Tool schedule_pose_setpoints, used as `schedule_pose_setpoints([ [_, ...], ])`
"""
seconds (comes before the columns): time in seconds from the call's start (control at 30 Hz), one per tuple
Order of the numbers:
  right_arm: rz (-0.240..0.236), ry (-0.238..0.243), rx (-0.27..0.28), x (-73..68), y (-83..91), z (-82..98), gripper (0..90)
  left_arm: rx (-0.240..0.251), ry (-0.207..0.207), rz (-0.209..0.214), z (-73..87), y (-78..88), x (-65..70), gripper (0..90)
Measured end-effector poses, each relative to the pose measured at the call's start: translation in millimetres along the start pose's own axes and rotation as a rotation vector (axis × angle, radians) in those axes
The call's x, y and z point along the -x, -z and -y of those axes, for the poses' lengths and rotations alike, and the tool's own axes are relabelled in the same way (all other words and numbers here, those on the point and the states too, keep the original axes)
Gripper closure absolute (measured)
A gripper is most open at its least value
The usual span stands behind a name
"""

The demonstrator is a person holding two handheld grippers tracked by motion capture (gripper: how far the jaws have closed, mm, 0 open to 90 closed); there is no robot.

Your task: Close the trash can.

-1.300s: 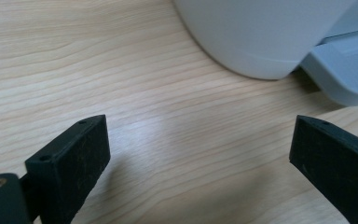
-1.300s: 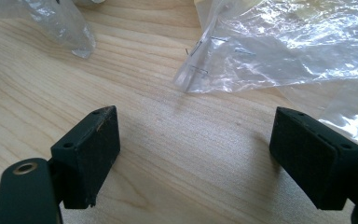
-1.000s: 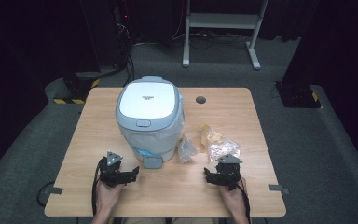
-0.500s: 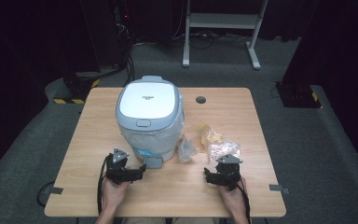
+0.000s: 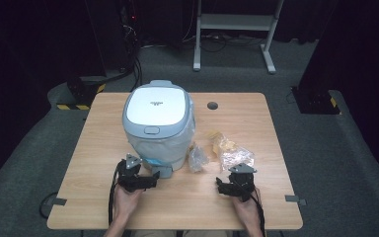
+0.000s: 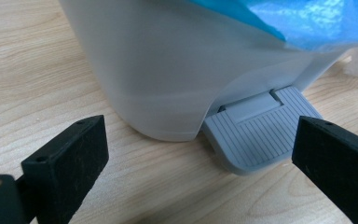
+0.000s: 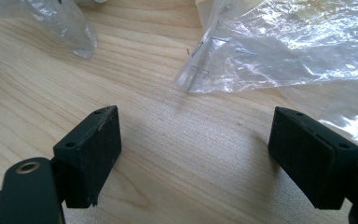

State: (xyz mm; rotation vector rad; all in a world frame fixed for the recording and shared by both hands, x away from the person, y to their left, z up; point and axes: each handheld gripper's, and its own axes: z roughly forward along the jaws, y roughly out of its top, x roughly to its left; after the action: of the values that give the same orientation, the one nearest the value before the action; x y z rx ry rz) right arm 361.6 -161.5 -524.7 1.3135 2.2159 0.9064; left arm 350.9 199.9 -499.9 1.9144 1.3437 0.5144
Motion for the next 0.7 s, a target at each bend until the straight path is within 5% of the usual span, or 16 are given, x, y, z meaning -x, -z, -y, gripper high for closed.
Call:
schedule_pose_setpoints([
  [0.7, -0.001, 0.000, 0.001, -0.1, 0.0, 0.0, 17.3, -0.006, -0.003, -0.042, -1.4, -13.2, 11.7, 1.9],
])
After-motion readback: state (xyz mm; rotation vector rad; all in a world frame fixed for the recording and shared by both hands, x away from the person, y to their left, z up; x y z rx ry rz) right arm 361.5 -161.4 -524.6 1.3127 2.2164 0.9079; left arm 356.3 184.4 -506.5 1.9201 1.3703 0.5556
